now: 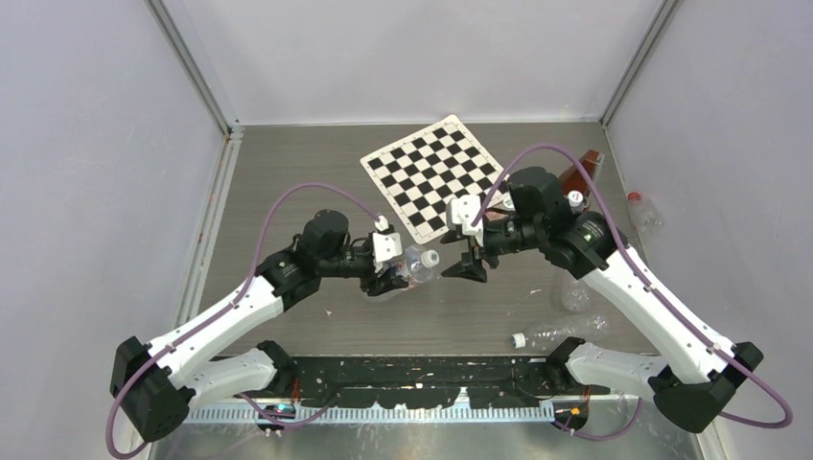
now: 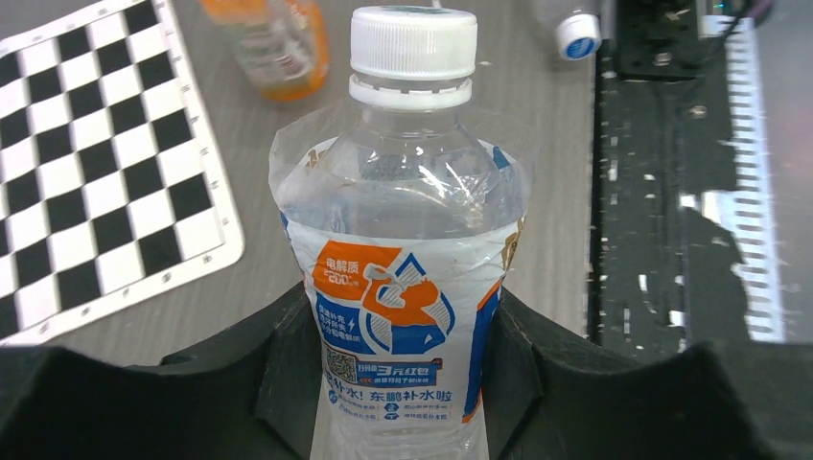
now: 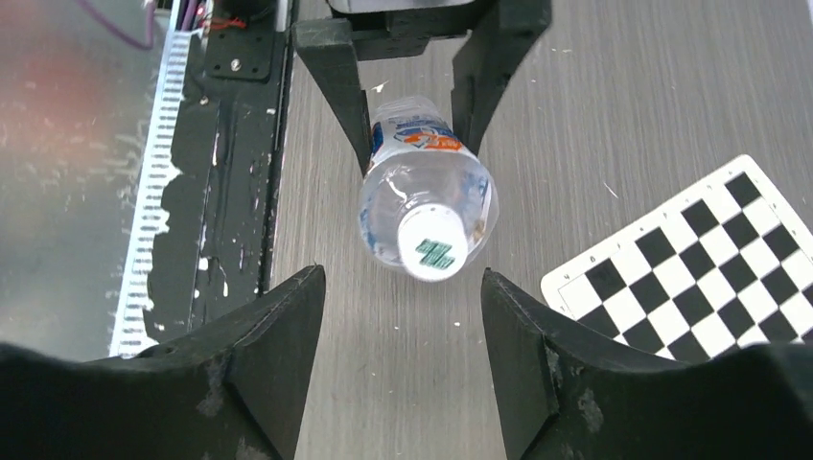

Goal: Screw on the bottle caps

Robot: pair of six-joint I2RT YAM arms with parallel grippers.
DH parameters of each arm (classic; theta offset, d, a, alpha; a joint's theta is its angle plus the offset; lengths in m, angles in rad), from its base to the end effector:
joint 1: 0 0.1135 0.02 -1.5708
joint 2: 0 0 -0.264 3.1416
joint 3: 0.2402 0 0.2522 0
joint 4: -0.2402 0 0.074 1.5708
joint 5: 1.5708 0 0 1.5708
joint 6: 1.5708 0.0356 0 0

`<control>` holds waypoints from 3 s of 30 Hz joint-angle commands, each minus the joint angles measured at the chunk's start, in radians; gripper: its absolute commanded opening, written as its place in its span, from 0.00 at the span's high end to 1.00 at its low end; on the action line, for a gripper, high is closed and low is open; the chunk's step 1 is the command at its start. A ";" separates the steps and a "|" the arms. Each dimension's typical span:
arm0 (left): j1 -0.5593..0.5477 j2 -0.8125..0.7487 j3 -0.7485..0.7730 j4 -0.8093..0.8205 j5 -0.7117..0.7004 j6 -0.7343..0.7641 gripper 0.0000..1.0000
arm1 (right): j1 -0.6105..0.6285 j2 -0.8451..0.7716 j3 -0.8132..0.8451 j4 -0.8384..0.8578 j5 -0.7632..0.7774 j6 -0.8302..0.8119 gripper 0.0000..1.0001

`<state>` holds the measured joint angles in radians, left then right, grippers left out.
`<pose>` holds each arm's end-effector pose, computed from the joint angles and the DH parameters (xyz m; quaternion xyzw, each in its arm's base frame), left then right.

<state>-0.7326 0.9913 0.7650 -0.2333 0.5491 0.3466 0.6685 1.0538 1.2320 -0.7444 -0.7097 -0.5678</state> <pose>0.1520 -0.1617 0.2916 0.5428 0.6281 -0.3234 0.4541 0.1467 0.1454 0.3913 -0.6126 0.5728 0.3269 0.4356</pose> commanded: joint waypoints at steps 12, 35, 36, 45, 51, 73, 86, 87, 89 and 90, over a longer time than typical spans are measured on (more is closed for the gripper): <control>0.004 0.078 0.106 -0.029 0.260 -0.024 0.99 | 0.008 0.087 0.069 -0.130 -0.137 -0.276 0.47; -0.105 -0.030 -0.023 0.198 -0.286 0.018 1.00 | 0.032 0.169 -0.025 0.191 0.244 1.006 0.99; -0.149 -0.040 -0.046 0.241 -0.374 0.057 1.00 | 0.032 0.165 -0.036 0.204 0.326 1.075 0.99; -0.400 -0.009 -0.169 0.548 -0.840 0.298 1.00 | 0.019 0.134 -0.113 0.272 0.549 1.496 0.99; -0.343 -0.047 -0.152 0.368 -0.744 0.140 1.00 | 0.011 0.059 -0.070 0.327 0.303 0.920 0.47; -0.088 -0.006 0.049 0.029 0.045 -0.039 1.00 | 0.012 0.060 0.031 -0.056 -0.124 -0.229 0.43; -0.088 -0.013 0.040 0.093 0.061 -0.086 1.00 | 0.012 0.104 0.050 -0.090 -0.151 -0.098 0.84; -0.089 -0.016 0.036 0.108 0.048 -0.093 1.00 | 0.014 0.110 0.052 -0.095 -0.146 -0.071 0.87; -0.090 -0.020 0.026 0.150 0.013 -0.116 1.00 | 0.017 0.124 0.052 -0.083 -0.110 0.049 0.89; -0.091 -0.019 0.019 0.173 -0.002 -0.119 1.00 | 0.020 0.129 0.049 -0.077 -0.074 0.140 0.89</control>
<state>-0.8227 0.9928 0.7719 -0.2234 0.5869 0.2813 0.6777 1.1534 1.2530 -0.8276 -0.8303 -0.6655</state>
